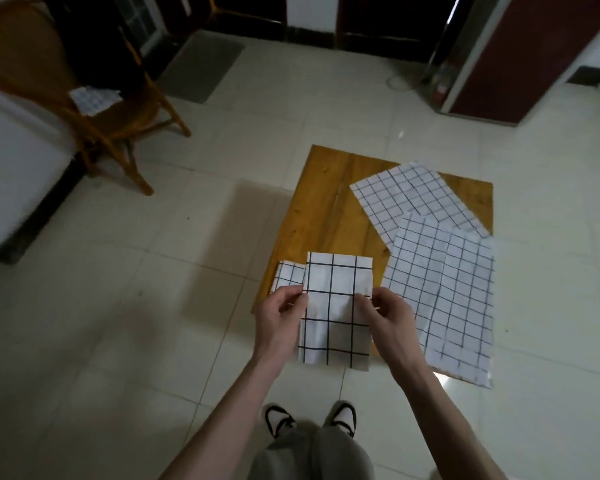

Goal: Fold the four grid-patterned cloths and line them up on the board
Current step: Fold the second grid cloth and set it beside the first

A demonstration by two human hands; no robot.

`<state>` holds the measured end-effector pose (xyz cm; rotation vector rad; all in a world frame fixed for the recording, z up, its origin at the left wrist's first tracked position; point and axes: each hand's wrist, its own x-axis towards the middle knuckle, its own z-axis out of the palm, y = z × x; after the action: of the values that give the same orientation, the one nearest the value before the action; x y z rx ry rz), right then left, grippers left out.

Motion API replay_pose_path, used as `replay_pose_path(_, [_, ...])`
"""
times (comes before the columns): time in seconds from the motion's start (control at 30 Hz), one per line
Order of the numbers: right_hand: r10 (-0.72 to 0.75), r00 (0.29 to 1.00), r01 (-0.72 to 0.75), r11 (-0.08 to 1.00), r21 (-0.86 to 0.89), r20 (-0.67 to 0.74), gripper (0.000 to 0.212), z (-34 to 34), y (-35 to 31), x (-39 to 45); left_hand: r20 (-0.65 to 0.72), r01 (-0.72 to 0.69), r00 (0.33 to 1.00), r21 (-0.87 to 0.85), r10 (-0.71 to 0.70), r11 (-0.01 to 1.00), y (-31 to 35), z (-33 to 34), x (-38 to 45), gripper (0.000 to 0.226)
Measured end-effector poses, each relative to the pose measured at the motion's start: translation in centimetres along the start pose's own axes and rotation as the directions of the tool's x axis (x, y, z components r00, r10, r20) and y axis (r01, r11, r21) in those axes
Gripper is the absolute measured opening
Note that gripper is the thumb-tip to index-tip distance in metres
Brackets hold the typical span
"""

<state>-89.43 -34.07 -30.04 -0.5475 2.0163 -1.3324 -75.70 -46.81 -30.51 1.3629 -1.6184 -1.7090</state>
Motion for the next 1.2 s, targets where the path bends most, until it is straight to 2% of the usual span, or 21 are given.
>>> replay_pose_path(0.17, [0.038,0.997,-0.035,0.998,0.044,-0.072,0.028,-1.7,3.4,1.6,0.004,0.025,1.000,0.048,-0.025,0.999,-1.4,3.9,1.8,0.015])
replay_pose_path(0.27, [0.035,0.997,-0.033,0.999,0.039,-0.070,0.030,-2.0,6.4,2.9,-0.005,0.028,1.000,0.071,-0.028,0.997,-3.6,5.9,3.9,0.016])
replay_pose_path(0.63, [0.085,0.990,-0.085,0.996,0.009,-0.110,0.017,0.1,19.1,10.9,0.024,0.036,0.999,0.122,-0.039,0.992,-15.3,10.9,12.6,0.023])
replay_pose_path(0.93, [0.087,0.981,-0.112,0.984,-0.141,-0.174,0.009,3.3,27.3,16.2,0.015,-0.039,0.999,0.298,0.037,0.954,-23.8,12.4,16.5,0.028])
replay_pose_path(1.2, [0.121,0.973,-0.170,0.952,-0.255,-0.199,0.011,3.5,29.9,17.3,-0.006,-0.053,0.998,0.410,0.061,0.911,-25.8,13.6,17.3,0.028])
